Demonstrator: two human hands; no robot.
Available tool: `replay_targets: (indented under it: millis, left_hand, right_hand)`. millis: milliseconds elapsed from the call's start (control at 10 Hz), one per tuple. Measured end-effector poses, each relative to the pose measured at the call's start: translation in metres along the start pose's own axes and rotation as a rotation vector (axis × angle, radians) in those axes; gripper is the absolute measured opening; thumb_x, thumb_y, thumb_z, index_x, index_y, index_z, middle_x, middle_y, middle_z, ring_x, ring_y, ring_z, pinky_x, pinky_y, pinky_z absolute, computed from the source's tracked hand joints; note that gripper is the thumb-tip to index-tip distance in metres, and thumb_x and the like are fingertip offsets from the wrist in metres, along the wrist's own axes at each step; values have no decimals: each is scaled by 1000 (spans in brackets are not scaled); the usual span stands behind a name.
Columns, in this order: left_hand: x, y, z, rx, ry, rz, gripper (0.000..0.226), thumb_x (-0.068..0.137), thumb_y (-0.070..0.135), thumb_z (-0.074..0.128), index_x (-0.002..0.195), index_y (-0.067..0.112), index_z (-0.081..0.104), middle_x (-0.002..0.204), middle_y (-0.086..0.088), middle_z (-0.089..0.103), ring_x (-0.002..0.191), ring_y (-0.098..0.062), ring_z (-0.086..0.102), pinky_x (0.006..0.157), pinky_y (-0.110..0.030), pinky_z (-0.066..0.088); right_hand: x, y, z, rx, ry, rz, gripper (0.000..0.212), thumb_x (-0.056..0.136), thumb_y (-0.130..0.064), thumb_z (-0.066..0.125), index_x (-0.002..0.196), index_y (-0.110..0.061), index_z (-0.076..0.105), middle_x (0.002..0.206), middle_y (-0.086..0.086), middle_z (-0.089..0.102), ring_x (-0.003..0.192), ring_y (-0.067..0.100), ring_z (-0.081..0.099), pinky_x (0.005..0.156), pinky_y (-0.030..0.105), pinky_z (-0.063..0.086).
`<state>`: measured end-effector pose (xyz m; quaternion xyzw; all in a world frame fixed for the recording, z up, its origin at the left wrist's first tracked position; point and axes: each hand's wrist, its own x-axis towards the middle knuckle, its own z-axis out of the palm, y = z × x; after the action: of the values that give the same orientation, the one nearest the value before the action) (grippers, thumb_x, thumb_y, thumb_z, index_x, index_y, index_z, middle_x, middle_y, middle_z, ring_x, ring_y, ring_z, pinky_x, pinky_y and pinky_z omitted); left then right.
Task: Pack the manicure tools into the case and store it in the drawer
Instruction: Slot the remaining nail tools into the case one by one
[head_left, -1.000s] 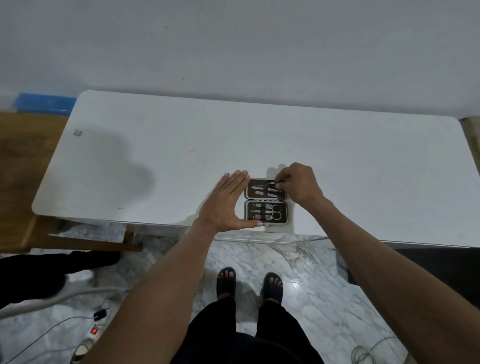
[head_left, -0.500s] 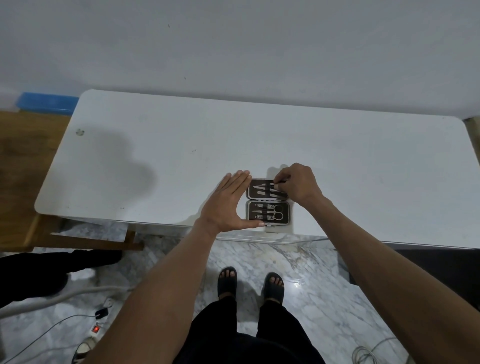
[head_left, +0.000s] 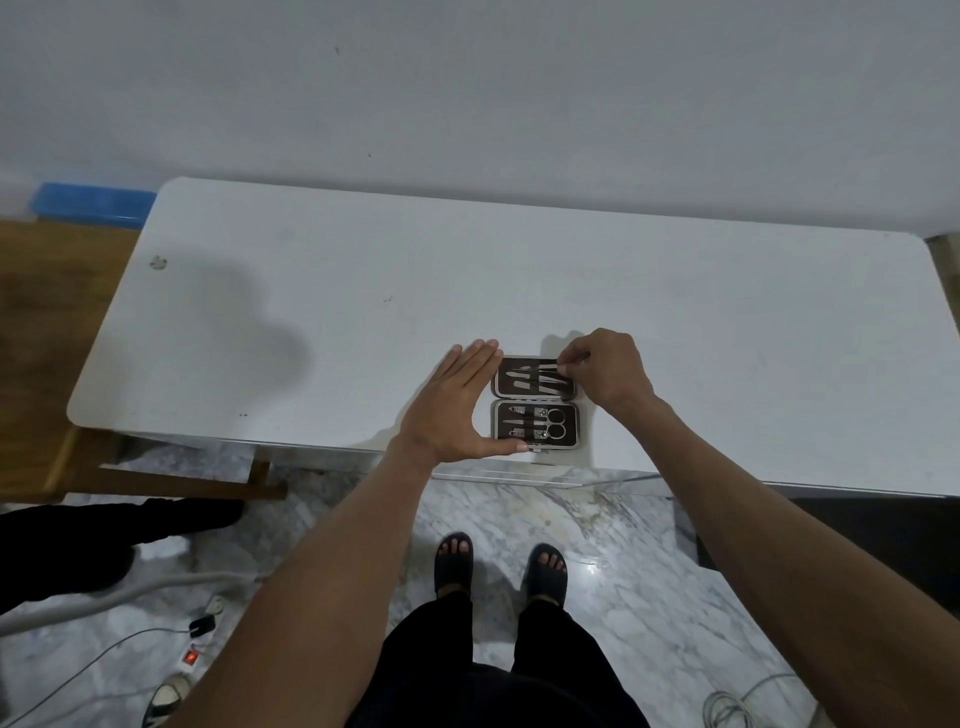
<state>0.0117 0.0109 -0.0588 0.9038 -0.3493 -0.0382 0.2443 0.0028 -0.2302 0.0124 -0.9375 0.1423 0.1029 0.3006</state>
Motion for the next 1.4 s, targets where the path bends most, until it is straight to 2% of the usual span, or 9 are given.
replay_targets:
  millis: [400, 500, 600, 800, 1000, 1200, 1400]
  left_hand:
    - [-1, 0, 0, -4, -4, -1, 130, 74, 91, 62, 163, 3, 31, 173, -8, 26, 163, -18, 17, 133, -46, 14]
    - [0, 0, 0, -5, -2, -1, 130, 73, 91, 61, 163, 2, 32, 173, -9, 27, 163, -19, 18, 133, -46, 15]
    - [-1, 0, 0, -11, 3, -1, 130, 73, 90, 64, 163, 2, 32, 173, -9, 28, 162, -19, 18, 133, -47, 16]
    - [-1, 0, 0, -16, 7, 4, 128, 74, 89, 63, 163, 2, 33, 173, -9, 28, 162, -19, 19, 133, -48, 17]
    - [-1, 0, 1, -5, 2, 4, 129, 74, 90, 63, 163, 2, 32, 173, -9, 27, 163, -19, 18, 133, -47, 16]
    - [-1, 0, 1, -15, 3, 2, 129, 73, 90, 64, 163, 2, 32, 173, -9, 27, 163, -19, 18, 133, -47, 16]
    - [-1, 0, 0, -13, 9, 6, 128, 74, 90, 62, 163, 2, 33, 172, -9, 29, 162, -19, 19, 133, -48, 17]
  right_hand:
    - [-2, -6, 5, -50, 16, -28, 11, 85, -13, 67, 88, -14, 77, 87, 3, 71, 79, 15, 59, 72, 26, 43]
    - [-4, -5, 3, -102, 6, -49, 11, 87, -15, 64, 88, -16, 75, 90, 2, 70, 86, 21, 63, 75, 35, 51]
    - [-6, -7, 3, -179, 13, -71, 15, 89, -15, 59, 91, -17, 74, 94, 4, 67, 93, 23, 59, 75, 38, 51]
    - [-6, -6, 6, -284, 16, -118, 16, 92, -17, 55, 96, -18, 71, 97, 4, 62, 102, 24, 51, 68, 33, 42]
    - [-6, -8, 7, -250, 43, -92, 12, 88, -16, 58, 91, -19, 69, 93, 1, 66, 101, 24, 53, 68, 32, 42]
    - [-7, -12, 7, -244, 78, -58, 11, 86, -19, 58, 90, -19, 69, 91, 1, 68, 99, 25, 55, 70, 35, 49]
    - [-7, -10, 8, -310, 108, -127, 13, 88, -21, 59, 92, -19, 70, 93, 3, 64, 101, 25, 50, 67, 32, 43]
